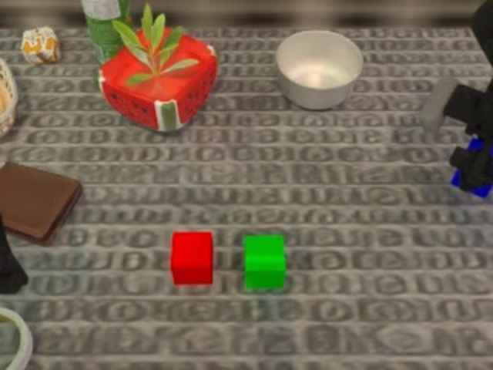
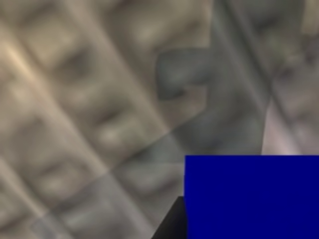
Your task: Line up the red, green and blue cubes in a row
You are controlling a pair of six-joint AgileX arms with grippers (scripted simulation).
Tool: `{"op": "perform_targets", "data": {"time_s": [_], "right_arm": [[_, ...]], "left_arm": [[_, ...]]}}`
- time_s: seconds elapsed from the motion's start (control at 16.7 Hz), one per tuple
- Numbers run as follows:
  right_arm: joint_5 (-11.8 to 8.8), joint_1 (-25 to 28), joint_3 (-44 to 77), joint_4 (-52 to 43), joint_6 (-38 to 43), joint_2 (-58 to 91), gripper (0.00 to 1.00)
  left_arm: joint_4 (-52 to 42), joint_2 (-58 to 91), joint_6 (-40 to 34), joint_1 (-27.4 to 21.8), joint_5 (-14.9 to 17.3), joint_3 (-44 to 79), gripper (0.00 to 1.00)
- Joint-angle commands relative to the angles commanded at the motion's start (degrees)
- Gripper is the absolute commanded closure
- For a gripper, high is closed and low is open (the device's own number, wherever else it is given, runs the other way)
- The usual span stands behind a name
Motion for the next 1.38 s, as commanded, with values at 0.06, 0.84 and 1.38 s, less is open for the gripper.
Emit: {"op": "perform_targets", "data": {"time_s": [0.06, 0.84, 1.38], "right_arm": [[0.0, 0.06, 1.32, -2.1, -0.01, -0.65, 1.0], [-0.04, 12.66, -0.7, -5.12, -0.46, -6.02, 1.0], [-0.05, 31.14, -7.05, -4.92, -1.16, -12.42, 1.0]], "left_arm": [[0.0, 0.0, 0.0, 0.0, 0.0, 0.0, 0.0], [0.0, 0.0, 0.0, 0.0, 0.0, 0.0, 0.0], [0.0, 0.0, 0.0, 0.0, 0.0, 0.0, 0.0]]}}
